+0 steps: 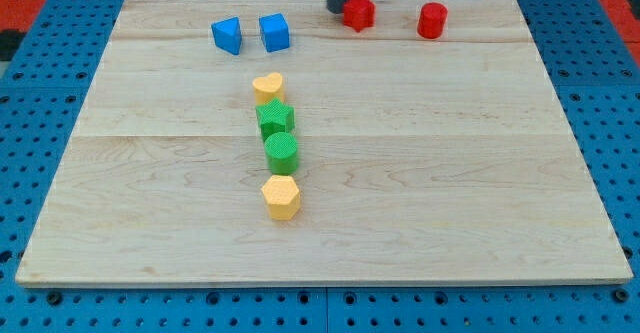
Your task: Slide blue cube to blue triangle
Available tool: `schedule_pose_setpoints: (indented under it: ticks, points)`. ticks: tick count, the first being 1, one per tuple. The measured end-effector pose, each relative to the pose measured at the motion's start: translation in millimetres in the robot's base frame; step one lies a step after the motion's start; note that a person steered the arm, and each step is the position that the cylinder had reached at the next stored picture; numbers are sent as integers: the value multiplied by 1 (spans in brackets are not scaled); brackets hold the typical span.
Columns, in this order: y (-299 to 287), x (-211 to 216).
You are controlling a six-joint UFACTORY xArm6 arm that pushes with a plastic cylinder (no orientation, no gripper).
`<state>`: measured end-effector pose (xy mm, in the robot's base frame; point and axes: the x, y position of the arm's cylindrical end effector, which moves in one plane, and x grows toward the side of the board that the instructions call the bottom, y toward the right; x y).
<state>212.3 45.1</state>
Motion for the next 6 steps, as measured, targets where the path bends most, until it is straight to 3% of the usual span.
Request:
schedule_pose_setpoints:
  ticks: [1,4,6]
  points:
    - [25,16]
    - [22,23]
    - [-46,38]
